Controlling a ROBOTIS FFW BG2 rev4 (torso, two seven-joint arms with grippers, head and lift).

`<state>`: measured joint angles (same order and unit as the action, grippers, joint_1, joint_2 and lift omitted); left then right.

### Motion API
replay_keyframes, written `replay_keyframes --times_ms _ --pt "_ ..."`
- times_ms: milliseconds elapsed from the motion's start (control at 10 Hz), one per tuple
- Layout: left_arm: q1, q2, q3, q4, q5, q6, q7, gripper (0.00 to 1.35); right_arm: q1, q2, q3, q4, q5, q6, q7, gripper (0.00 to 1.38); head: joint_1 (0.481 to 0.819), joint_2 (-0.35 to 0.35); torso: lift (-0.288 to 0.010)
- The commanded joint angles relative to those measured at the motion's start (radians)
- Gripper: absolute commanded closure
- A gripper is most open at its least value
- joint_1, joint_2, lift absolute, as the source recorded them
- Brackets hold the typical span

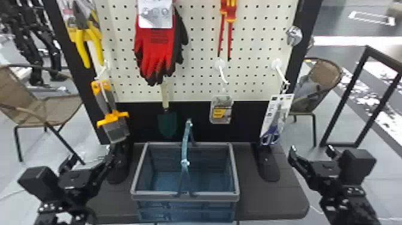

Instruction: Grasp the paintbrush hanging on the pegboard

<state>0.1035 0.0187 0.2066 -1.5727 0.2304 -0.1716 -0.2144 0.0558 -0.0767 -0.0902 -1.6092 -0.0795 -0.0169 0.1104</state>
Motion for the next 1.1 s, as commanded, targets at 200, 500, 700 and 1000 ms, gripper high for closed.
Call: replay_keyframes --times_ms 200,500,700,1000 --pt "-0.153 0.052 0.091 0.129 0.061 0.026 -0.201 0.17 -0.001 0.0 0.001 -0.003 -0.002 0.0 0.0 0.18 0.549 0.0 -0.1" --pt "-0.272 0.115 0.099 0.272 0.084 0.001 -0.298 0.17 0.001 0.0 0.003 -0.009 -0.005 0.0 0.0 0.18 0.549 0.0 -0.1" --pt "-0.357 0.141 0.099 0.385 0.087 0.001 -0.375 0.17 -0.001 0.003 0.004 -0.012 -0.003 0.0 0.005 0.18 0.549 0.0 -0.1" --pt "-0.479 0.181 0.073 0.516 0.061 0.018 -0.487 0.17 -0.002 0.012 0.004 -0.012 0.004 0.0 0.02 0.18 0.549 0.0 -0.1"
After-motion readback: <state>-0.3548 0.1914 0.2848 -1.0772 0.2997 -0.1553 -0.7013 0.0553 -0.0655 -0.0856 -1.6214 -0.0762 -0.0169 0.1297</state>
